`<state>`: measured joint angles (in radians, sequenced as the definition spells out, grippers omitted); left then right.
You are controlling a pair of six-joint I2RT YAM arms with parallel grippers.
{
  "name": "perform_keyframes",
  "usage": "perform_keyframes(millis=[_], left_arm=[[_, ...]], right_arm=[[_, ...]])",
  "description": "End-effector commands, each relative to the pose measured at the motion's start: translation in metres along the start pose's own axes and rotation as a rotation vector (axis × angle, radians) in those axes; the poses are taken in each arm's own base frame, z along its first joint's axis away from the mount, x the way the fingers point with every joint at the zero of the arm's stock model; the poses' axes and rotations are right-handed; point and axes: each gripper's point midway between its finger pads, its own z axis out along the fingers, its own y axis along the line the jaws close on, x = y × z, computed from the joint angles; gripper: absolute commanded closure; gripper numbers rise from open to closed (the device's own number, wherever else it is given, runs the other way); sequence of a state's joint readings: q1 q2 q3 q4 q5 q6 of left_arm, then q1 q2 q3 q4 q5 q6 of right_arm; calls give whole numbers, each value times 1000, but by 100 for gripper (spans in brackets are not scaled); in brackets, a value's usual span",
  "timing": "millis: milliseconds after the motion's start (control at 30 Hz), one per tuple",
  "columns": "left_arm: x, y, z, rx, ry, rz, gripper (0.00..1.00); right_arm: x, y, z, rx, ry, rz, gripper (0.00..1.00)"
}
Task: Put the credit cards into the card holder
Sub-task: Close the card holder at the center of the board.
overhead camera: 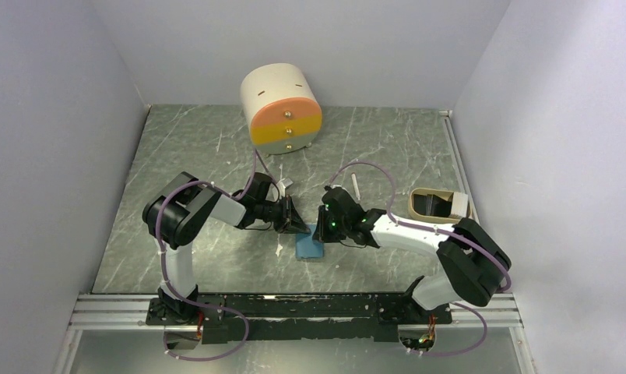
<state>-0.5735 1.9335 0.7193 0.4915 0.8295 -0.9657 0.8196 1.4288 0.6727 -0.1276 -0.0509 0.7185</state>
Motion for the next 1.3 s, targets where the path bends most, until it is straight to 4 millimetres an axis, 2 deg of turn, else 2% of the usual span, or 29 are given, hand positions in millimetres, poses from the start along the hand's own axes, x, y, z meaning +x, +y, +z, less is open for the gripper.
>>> perform_keyframes(millis=[0,700,1133,1267], left_arm=[[14,30,4,-111,1,-45,88],[16,28,3,-100,7,-35,88],[17,28,4,-92,13,-38,88],[17,27,3,-91,11,-38,88]], right_arm=[[3,-6,0,39,2,-16,84],[4,-11,8,113,27,-55,84],[19,-22,16,242,90,-124,84],[32,-30,21,292,135,-143,85]])
